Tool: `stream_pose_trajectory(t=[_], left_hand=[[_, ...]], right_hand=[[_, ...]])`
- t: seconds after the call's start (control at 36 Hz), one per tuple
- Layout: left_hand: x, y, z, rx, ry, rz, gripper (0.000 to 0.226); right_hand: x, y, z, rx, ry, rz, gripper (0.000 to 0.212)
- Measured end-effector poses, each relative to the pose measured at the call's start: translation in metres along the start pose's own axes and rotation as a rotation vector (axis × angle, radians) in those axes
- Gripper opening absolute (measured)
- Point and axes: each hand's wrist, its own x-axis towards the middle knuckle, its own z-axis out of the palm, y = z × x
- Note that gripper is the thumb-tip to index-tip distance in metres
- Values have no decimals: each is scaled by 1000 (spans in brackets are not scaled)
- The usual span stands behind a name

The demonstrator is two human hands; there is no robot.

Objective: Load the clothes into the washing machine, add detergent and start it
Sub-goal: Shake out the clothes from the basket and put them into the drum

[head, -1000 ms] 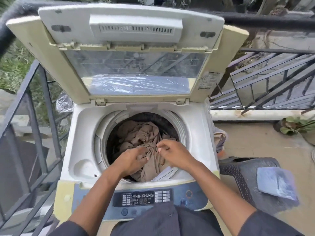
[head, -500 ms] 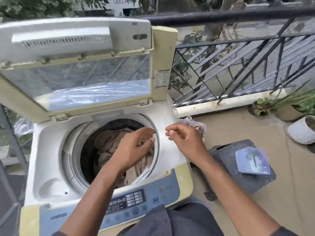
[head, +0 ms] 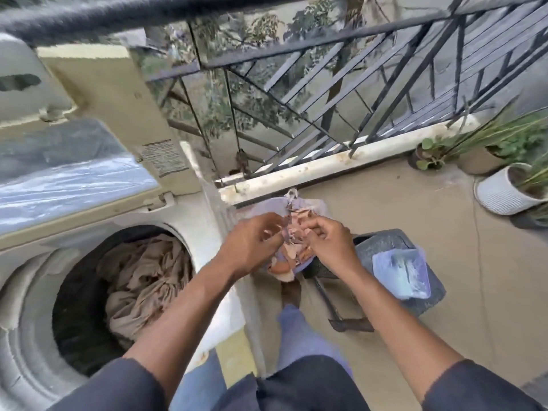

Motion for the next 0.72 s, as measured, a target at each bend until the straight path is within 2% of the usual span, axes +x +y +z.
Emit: stream_pose_trajectory(t=[0.11,0.22,0.42,0.5,0.56,0.67,0.72], left_hand=[[54,3,29,49,-51,-90,24],[99,-6,60,17,-96,-245,28],[156,-48,103,8,-157,-442,24],[174,-70,119,-29,-140,-503,22],[185,-84,130,-76,-137,-530,28],[201,-112,150,-123,-115,-577,61],[206,-120,157,-105,-128,-616,57]], right_hand=[[56,51,1,-57,-59,104,20],[116,111,13,-164,-169,189,32],[184,139,16,-315,-297,178,30],[212,156,26,-326,-327,199,23],[232,168,33,-354,-319,192,20],[270,191,54,-472,-251,141,20],[286,205,66,-519,-224,139,31]])
